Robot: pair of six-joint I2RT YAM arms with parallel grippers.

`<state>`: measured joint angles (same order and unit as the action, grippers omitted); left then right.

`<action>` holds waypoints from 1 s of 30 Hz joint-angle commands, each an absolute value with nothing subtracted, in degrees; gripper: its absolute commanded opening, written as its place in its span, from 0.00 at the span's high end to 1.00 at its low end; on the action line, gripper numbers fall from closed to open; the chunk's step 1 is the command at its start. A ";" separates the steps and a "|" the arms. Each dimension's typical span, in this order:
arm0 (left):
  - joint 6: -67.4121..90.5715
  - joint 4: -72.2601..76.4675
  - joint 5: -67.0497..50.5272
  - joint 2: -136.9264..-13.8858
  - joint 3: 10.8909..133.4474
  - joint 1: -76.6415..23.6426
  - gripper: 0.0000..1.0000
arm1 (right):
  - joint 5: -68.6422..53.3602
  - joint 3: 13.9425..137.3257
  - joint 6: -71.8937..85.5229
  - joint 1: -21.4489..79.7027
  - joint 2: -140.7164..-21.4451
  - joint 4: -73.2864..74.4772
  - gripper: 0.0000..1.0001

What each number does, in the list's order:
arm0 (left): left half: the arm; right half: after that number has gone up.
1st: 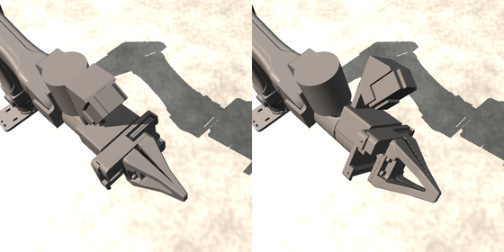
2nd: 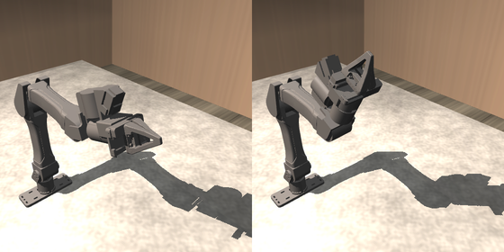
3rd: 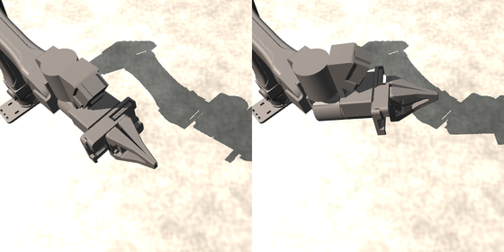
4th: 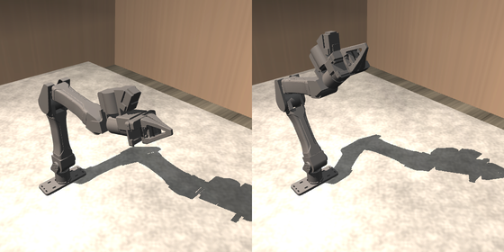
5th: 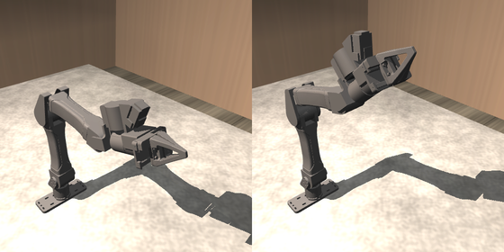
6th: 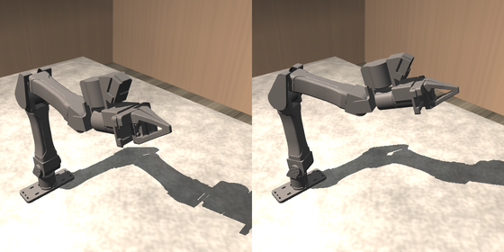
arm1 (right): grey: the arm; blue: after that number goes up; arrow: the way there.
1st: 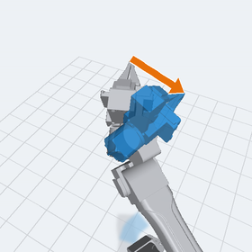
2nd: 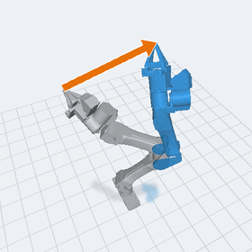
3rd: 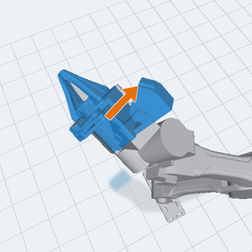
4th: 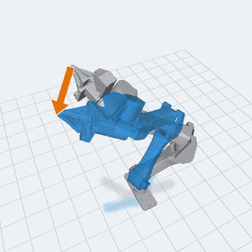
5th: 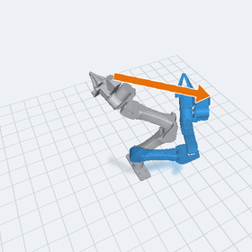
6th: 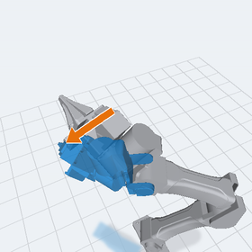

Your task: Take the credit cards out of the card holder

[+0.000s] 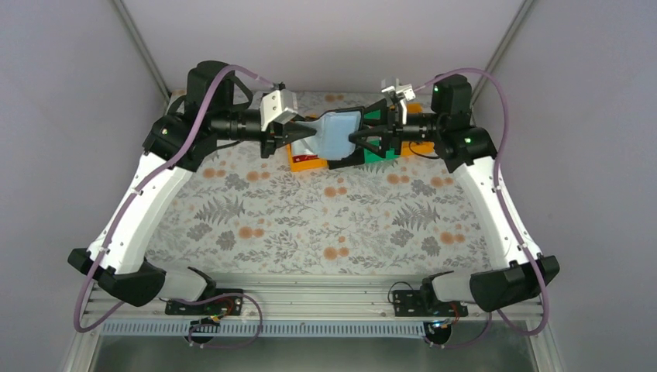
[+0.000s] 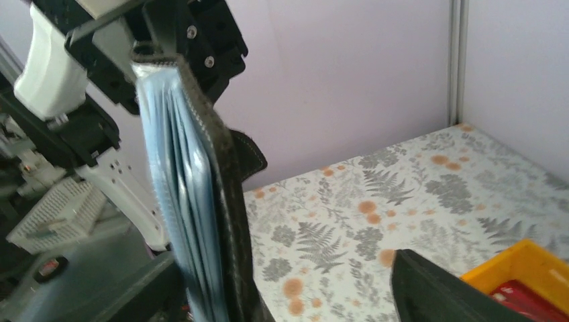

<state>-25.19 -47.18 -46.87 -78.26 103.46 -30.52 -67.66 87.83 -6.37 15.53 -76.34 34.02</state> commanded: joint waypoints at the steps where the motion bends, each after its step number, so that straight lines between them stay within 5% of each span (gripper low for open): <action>1: -23.31 -42.82 -50.80 -77.56 102.69 -30.48 0.98 | -64.27 87.39 -0.96 18.63 -75.76 28.42 0.29; 12: -21.84 -41.71 -50.19 -77.42 101.13 -30.41 0.98 | -60.95 88.83 0.91 26.21 -77.20 25.41 0.61; 18: -18.29 -39.22 -43.06 -76.88 97.88 -30.37 0.98 | -64.22 90.61 0.18 27.39 -77.94 26.61 0.93; 23: -17.76 -38.74 -39.29 -76.47 96.02 -30.32 0.95 | -62.74 90.69 0.90 27.39 -77.25 26.25 0.96; 25: -18.10 -39.02 -40.37 -76.29 95.37 -30.27 0.70 | -60.47 90.94 2.08 27.37 -77.40 26.21 0.96; 26: -18.76 -39.55 -41.71 -76.22 95.14 -30.26 0.48 | -59.04 91.08 2.71 27.37 -77.49 26.25 0.96; 30: -20.97 -41.06 -48.10 -75.64 93.83 -30.24 0.12 | -57.67 91.15 6.02 27.42 -77.74 24.23 0.96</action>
<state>-19.22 -40.47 -42.92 -76.44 95.18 -30.09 -58.83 88.77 2.26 26.63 -77.84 27.81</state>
